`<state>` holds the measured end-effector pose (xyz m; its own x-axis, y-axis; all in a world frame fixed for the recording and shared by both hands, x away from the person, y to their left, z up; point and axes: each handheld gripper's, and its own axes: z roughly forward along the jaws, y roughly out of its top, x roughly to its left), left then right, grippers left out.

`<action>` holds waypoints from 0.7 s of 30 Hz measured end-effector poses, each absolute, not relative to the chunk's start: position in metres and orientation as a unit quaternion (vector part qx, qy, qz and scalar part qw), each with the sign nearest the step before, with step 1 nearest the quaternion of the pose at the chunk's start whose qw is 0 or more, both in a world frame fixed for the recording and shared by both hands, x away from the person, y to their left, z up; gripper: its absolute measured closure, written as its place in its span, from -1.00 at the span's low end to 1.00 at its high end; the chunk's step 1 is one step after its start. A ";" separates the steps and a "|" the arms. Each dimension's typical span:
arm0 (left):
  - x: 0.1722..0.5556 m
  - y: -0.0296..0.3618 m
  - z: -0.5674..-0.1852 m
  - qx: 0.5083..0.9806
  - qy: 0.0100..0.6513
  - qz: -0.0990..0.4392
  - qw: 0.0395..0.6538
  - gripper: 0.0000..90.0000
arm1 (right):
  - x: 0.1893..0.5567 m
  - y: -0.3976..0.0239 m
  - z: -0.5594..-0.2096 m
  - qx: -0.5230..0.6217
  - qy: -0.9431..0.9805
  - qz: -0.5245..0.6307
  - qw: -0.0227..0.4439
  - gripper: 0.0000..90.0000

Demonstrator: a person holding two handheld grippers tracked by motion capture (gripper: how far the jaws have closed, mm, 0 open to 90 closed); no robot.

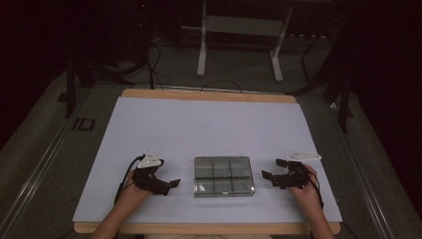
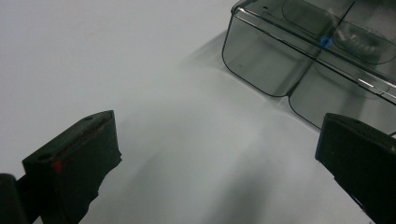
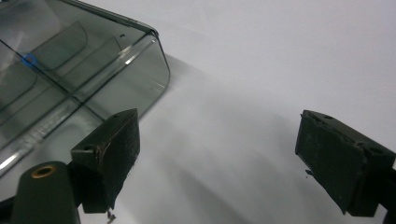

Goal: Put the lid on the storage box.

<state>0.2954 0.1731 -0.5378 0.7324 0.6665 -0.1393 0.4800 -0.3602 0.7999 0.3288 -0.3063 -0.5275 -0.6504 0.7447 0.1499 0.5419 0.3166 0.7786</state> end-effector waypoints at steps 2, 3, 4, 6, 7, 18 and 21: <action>0.294 0.174 -0.537 0.819 0.350 0.112 0.441 -1.00 | 0.328 -0.309 -0.530 0.403 0.802 0.423 0.119 -0.69; 0.294 0.175 -0.537 0.819 0.350 0.112 0.440 -1.00 | 0.328 -0.310 -0.531 0.403 0.803 0.423 0.121 -0.69; 0.293 0.175 -0.536 0.819 0.351 0.113 0.440 -1.00 | 0.328 -0.311 -0.531 0.402 0.803 0.423 0.122 -0.69; 0.292 0.177 -0.536 0.818 0.351 0.114 0.441 -1.00 | 0.327 -0.313 -0.532 0.404 0.801 0.424 0.122 -0.69; 0.291 0.177 -0.536 0.817 0.352 0.114 0.443 -1.00 | 0.327 -0.314 -0.533 0.404 0.802 0.423 0.125 -0.69; 0.288 0.184 -0.535 0.811 0.357 0.116 0.448 -1.00 | 0.324 -0.332 -0.537 0.426 0.791 0.418 0.137 -0.69; 0.288 0.187 -0.534 0.811 0.359 0.117 0.447 -1.00 | 0.323 -0.335 -0.537 0.427 0.789 0.418 0.141 -0.69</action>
